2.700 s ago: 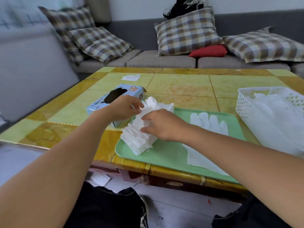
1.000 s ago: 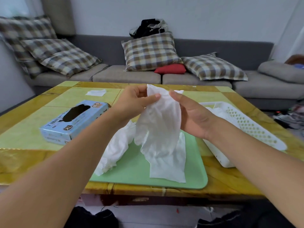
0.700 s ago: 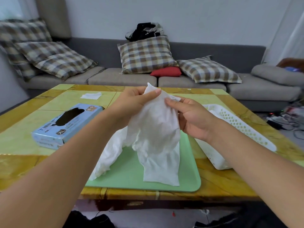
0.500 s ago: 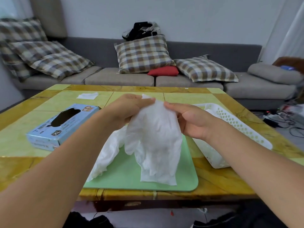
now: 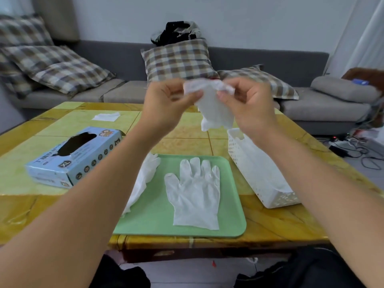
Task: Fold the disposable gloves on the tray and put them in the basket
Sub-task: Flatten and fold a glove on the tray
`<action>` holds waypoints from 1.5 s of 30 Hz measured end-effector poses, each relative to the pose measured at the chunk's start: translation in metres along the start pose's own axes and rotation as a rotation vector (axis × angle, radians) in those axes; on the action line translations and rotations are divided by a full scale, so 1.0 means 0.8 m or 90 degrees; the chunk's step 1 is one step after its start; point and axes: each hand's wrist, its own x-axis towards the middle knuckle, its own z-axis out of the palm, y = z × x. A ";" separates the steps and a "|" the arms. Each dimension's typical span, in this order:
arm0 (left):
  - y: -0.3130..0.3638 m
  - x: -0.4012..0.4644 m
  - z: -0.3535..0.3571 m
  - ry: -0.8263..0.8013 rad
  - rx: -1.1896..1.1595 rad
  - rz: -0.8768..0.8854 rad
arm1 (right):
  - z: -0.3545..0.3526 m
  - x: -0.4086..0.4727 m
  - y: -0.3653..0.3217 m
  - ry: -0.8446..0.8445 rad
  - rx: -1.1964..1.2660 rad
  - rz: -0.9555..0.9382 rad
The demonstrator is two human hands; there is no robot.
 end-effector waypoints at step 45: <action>-0.167 -0.077 -0.032 -0.333 0.356 -0.509 | 0.125 -0.050 0.140 -0.341 -0.439 0.473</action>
